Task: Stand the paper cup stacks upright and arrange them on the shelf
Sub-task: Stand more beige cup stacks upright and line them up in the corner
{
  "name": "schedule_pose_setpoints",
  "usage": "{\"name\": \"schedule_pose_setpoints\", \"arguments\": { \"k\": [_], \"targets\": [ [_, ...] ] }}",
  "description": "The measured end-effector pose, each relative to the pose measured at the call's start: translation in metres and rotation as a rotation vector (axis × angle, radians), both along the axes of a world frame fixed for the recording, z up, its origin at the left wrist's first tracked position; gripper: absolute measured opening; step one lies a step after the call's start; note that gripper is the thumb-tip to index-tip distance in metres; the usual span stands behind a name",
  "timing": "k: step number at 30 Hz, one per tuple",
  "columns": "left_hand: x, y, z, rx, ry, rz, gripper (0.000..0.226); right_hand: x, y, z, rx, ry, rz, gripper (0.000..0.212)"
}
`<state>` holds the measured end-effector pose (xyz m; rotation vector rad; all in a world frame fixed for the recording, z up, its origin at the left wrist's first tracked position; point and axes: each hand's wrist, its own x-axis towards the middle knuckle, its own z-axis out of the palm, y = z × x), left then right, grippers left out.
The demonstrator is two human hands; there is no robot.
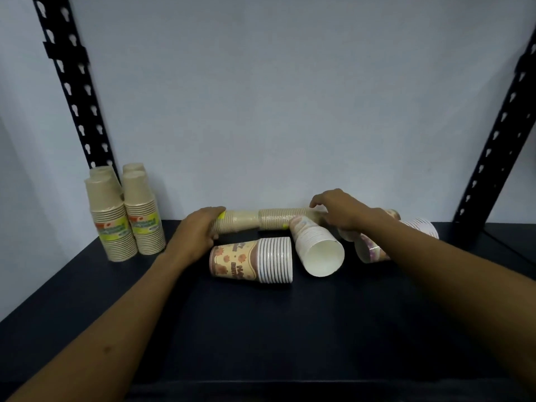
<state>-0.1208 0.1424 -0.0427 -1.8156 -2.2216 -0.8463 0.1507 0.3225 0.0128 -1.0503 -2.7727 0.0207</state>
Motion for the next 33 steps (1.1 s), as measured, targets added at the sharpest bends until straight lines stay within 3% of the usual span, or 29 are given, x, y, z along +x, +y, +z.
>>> {"name": "schedule_pose_setpoints", "arguments": {
  "k": [4, 8, 15, 18, 21, 26, 33],
  "targets": [
    [-0.002, 0.009, -0.001, 0.139, -0.202, -0.011, 0.067, -0.009, 0.013, -0.003, 0.006, -0.139, 0.007, 0.036],
    [-0.006, 0.013, -0.001, 0.160, -0.246, -0.018, 0.067, -0.016, 0.018, -0.007, 0.061, -0.173, -0.003, 0.033],
    [-0.008, 0.017, -0.001, -0.064, 0.002, 0.011, 0.071, -0.019, 0.023, 0.012, 0.018, -0.055, 0.047, 0.042],
    [-0.005, 0.016, 0.008, -0.153, 0.153, 0.038, 0.058, -0.021, 0.020, 0.032, -0.020, 0.088, 0.055, 0.045],
    [-0.002, 0.016, 0.017, -0.221, 0.171, 0.055, 0.057, -0.023, 0.011, 0.047, -0.076, 0.285, 0.074, 0.046],
    [0.002, 0.008, 0.023, -0.065, -0.090, 0.092, 0.055, -0.034, -0.013, 0.058, -0.195, 0.681, 0.091, 0.052],
    [0.005, -0.010, 0.017, 0.183, -0.506, 0.101, 0.062, -0.057, -0.040, 0.043, -0.257, 0.793, 0.111, 0.056]
  ]
}}
